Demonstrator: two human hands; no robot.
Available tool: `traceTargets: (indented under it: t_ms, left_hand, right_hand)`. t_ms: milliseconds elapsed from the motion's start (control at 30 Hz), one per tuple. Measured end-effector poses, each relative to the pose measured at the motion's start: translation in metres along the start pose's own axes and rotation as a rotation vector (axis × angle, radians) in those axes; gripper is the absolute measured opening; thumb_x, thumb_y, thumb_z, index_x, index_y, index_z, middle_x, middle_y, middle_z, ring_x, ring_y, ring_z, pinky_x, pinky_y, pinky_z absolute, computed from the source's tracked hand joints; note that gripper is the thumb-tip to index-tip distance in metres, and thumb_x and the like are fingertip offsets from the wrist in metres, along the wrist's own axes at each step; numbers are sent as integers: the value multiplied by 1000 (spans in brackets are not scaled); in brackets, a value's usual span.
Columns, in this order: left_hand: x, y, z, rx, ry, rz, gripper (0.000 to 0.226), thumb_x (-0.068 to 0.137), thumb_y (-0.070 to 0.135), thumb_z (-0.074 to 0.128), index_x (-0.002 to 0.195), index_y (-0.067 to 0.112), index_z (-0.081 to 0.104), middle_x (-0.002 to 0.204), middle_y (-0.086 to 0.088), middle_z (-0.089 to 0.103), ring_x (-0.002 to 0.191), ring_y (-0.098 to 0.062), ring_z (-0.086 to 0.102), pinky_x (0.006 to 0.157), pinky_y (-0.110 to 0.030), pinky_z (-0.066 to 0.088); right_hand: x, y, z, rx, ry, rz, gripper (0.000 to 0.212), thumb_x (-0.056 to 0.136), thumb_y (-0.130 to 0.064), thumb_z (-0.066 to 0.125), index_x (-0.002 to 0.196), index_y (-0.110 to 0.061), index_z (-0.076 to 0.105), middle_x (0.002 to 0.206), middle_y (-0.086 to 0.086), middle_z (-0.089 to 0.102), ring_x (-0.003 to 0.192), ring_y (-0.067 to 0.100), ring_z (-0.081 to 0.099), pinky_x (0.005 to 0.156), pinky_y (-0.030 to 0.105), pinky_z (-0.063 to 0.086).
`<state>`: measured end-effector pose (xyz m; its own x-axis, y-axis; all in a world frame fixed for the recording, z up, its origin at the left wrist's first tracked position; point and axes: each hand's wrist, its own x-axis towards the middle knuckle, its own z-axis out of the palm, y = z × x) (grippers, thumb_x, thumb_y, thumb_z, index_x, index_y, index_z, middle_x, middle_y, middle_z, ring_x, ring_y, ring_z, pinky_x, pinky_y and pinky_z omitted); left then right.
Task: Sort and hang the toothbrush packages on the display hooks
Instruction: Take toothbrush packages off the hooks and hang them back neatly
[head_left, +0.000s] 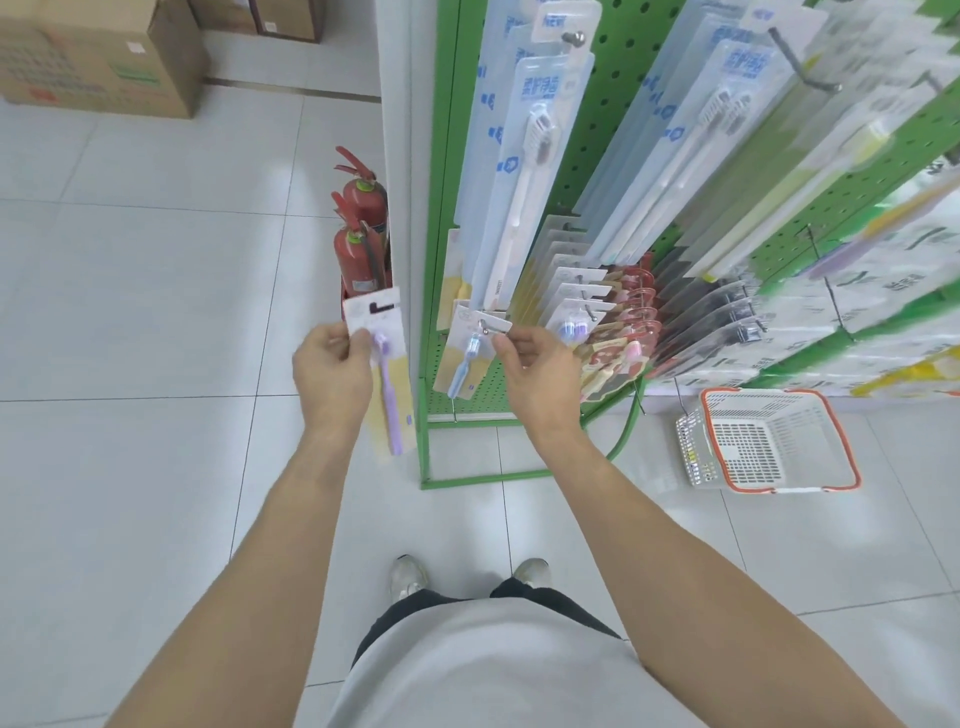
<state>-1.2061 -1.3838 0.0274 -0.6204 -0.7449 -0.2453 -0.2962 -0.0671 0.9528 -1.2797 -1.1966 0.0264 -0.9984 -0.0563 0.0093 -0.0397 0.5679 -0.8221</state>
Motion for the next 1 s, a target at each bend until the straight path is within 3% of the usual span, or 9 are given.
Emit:
traceTargets:
  t_ms: [100,167,267,400,533,633,767,900,1000]
  left_hand:
    - [-29,-23,-8,-169,18,-229,6,92,11,64,87,14,66,79,-1,71,71,-16,66,74,-34,55]
    - [-45,-30,-7,-268,-15,-375,8,94,9,65,100,4,68,90,-9,73,78,-24,69,71,-34,59]
    - [-66,-30,1,-379,-94,-496,13,97,7,63,107,0,67,101,-14,75,81,-25,72,68,-31,62]
    - [-86,-22,19,-424,-144,-530,14,98,7,61,109,0,68,105,-15,77,90,-27,74,71,-31,63]
    - [-104,-16,33,-414,-202,-501,20,99,9,60,113,-3,67,106,-18,76,91,-27,74,81,-35,62]
    - [-116,-9,41,-366,-294,-505,23,101,16,56,110,-1,69,107,-19,75,95,-30,74,87,-41,61]
    - [-128,0,51,-317,-303,-508,29,102,23,55,113,0,70,106,-20,75,98,-35,74,91,-45,58]
    - [-139,6,60,-329,-244,-453,33,103,26,54,115,0,70,107,-18,76,99,-34,74,91,-43,57]
    - [-151,8,66,-386,-267,-490,32,103,27,53,115,2,70,109,-16,75,100,-31,73,92,-42,56]
  right_hand:
    - [-13,8,-5,24,-4,-3,13,97,-27,66,101,-15,71,86,-13,70,81,-5,63,72,6,45]
    - [-28,16,-10,66,-77,17,11,98,-26,64,94,-18,71,84,-14,72,82,-5,65,74,11,48]
    - [-54,28,-22,208,-370,141,19,98,-34,64,93,-18,72,87,-6,76,81,10,71,76,25,57]
    - [-68,38,-50,291,-682,246,18,98,-28,65,99,-12,73,86,-6,75,71,4,65,65,13,47]
    - [-63,50,-76,373,-800,299,18,96,-28,68,98,-12,74,87,5,75,68,15,62,59,22,44]
    - [-60,59,-89,457,-846,326,19,88,-38,74,94,-20,77,93,16,76,78,28,58,71,39,42]
    - [-53,66,-106,539,-953,376,10,91,-23,71,97,-16,75,90,6,76,73,16,68,66,25,52]
    - [-49,79,-129,537,-1133,347,31,88,-18,77,118,-12,71,112,13,75,99,28,71,88,36,55]
    - [-52,86,-136,582,-1132,387,34,86,-16,77,119,-12,72,111,16,75,97,28,72,85,35,55]
